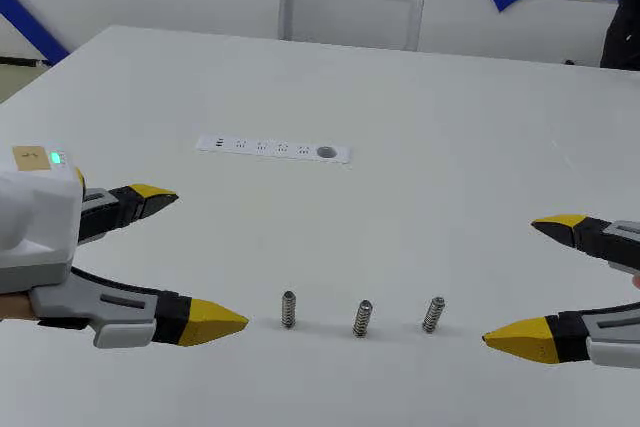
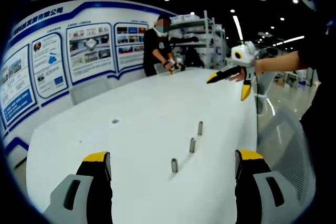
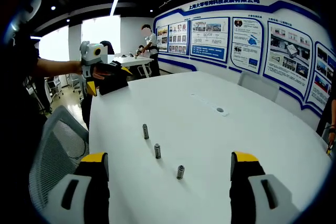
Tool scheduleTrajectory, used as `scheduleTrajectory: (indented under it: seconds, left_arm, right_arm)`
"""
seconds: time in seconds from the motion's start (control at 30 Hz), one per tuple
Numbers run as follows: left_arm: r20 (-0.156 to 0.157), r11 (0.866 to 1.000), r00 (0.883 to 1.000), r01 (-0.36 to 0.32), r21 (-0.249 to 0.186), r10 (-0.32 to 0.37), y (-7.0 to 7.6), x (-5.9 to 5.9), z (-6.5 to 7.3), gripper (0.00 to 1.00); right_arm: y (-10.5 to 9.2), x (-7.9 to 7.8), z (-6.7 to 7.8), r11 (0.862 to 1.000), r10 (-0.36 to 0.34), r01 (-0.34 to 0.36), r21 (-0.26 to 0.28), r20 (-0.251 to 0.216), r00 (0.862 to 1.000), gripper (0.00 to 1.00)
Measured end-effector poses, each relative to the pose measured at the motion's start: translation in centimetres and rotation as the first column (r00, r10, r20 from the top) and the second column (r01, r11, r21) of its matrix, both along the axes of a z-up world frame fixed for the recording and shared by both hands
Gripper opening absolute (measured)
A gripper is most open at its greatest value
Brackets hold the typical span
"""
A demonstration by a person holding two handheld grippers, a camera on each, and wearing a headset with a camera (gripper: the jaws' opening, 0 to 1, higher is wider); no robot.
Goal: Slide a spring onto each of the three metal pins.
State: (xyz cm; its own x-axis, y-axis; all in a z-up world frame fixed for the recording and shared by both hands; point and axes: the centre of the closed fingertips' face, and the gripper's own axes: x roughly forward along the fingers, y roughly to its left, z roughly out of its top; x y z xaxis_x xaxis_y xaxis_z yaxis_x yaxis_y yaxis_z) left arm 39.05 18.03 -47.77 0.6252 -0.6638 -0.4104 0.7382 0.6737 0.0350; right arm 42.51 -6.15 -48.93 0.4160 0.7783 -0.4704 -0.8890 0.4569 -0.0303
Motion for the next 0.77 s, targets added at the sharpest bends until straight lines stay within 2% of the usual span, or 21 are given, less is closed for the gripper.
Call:
scheduleTrajectory:
  seconds: [0.17, 0.77]
  left_arm:
    - [-0.011, 1.0, 1.0, 0.007, 0.014, -0.007, 0.1, -0.2, -0.4, 1.0]
    - [-0.029, 1.0, 0.999, 0.014, 0.014, -0.014, 0.1, -0.2, -1.1, 1.0]
  right_arm:
    - [0.1, -0.2, -0.2, 1.0, -0.006, 0.006, 0.001, -0.009, 1.0, 0.97]
    - [-0.9, -0.3, -0.8, 0.999, -0.032, 0.032, -0.008, -0.031, 0.999, 0.96]
